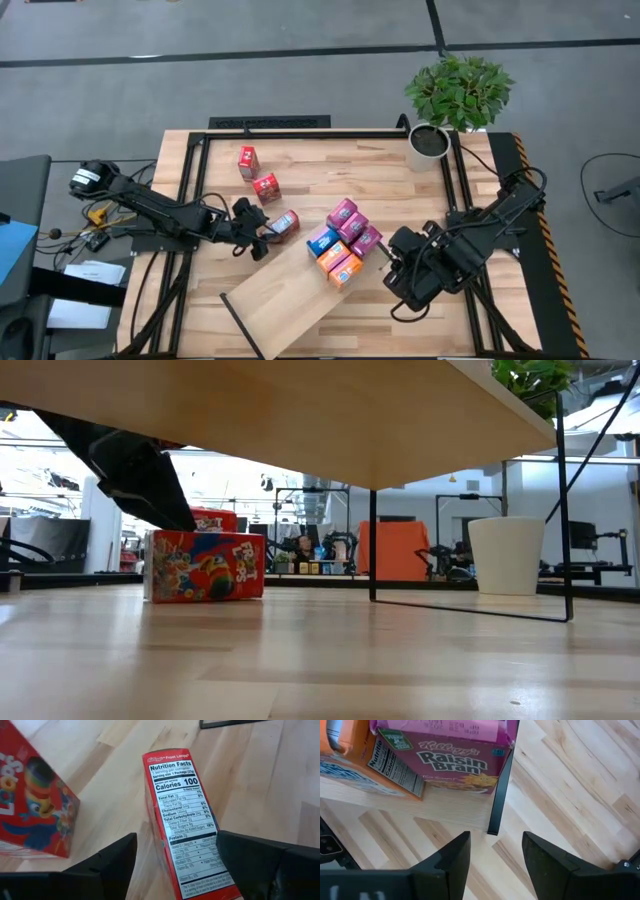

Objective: Stack cereal on shelf
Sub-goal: Put the bottom red cereal box onto the shelf

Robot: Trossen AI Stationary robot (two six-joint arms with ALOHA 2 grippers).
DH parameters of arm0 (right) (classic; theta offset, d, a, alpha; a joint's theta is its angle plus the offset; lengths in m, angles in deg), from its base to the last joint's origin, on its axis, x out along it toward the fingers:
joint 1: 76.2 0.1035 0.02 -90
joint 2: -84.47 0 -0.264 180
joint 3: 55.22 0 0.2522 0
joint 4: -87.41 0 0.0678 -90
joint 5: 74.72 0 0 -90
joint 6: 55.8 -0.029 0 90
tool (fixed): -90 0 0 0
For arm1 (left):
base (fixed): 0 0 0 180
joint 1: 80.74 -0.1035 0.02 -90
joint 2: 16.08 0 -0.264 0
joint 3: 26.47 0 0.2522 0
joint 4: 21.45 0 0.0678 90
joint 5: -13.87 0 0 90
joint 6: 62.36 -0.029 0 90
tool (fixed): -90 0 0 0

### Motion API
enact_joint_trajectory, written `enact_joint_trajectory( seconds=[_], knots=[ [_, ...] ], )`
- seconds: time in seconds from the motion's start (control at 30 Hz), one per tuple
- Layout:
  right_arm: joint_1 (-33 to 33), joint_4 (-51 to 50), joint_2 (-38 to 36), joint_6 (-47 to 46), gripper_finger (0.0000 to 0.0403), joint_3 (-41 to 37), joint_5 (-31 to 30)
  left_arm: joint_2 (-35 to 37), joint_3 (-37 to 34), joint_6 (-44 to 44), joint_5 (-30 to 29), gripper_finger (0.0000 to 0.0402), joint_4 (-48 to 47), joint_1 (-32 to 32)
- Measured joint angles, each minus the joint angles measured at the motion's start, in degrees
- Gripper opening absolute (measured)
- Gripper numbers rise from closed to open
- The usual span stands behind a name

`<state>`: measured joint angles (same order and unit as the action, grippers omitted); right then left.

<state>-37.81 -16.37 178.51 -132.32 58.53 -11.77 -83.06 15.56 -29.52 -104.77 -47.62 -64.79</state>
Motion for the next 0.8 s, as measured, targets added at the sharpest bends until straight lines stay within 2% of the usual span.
enact_joint_trajectory(
  seconds=[0.17, 0.37, 0.5, 0.8],
  knots=[
    [0.0, 0.0, 0.0, 0.6, 0.0205, 0.0, 0.0, 2.4, 2.4, -5.0, 4.6, 0.0267, -0.8, 0.0],
    [0.2, 0.0, 0.0, 1.6, 0.0207, 0.0, -0.2, 5.0, 4.0, -7.6, 3.1, 0.032, -2.3, -1.4],
    [0.2, 0.0, 0.0, 1.8, 0.0204, 0.0, -0.3, 2.9, 3.5, -6.1, 6.0, 0.0345, -2.8, -2.1],
    [0.3, 0.0, 0.0, 2.0, 0.0204, 0.0, -0.5, -3.6, 3.4, -5.2, 5.3, 0.0346, -2.5, -2.1]
  ],
)
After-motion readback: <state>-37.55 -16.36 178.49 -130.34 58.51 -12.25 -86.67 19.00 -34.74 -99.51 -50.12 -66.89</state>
